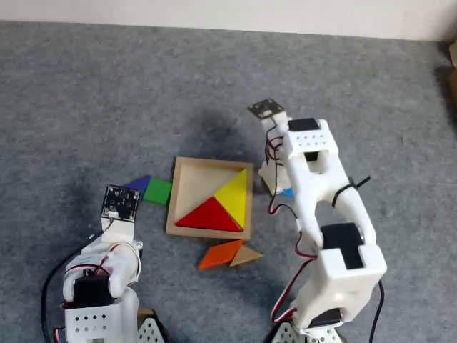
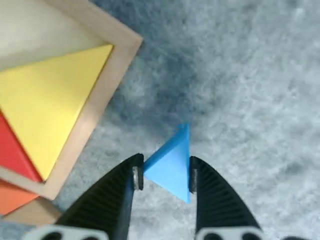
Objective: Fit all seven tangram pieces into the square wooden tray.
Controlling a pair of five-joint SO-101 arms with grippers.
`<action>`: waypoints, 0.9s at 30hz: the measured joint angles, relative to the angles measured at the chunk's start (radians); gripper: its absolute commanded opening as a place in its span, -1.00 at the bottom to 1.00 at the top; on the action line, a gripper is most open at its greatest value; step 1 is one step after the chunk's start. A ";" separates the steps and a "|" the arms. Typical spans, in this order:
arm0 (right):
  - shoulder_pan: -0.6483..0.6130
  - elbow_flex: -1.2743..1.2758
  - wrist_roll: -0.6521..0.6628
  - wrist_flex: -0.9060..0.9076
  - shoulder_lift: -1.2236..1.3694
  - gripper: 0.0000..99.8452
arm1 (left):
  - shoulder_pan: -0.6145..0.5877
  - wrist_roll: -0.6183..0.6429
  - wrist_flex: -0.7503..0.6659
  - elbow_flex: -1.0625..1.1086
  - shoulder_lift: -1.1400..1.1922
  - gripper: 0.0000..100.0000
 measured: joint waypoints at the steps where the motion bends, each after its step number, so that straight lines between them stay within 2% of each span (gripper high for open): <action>1: -0.009 0.000 0.000 0.008 -0.014 -0.84 | 0.000 0.000 0.000 0.000 0.000 -0.99; 7: -0.115 0.000 0.009 0.018 -0.080 -0.84 | 0.000 0.000 0.000 0.000 0.000 -0.99; 11: -0.181 0.000 0.141 0.000 -0.086 -0.84 | 0.000 0.000 0.000 0.000 0.000 -0.99; 18: -0.252 0.000 0.422 -0.138 -0.086 -0.84 | 0.000 0.000 0.000 0.000 0.000 -0.99; 22: -0.302 0.000 0.489 -0.180 -0.086 -0.84 | 0.000 0.000 0.000 0.000 0.000 -0.99; 27: -0.348 0.000 0.503 -0.187 -0.086 -0.84 | 0.000 0.000 0.000 0.000 0.000 -0.99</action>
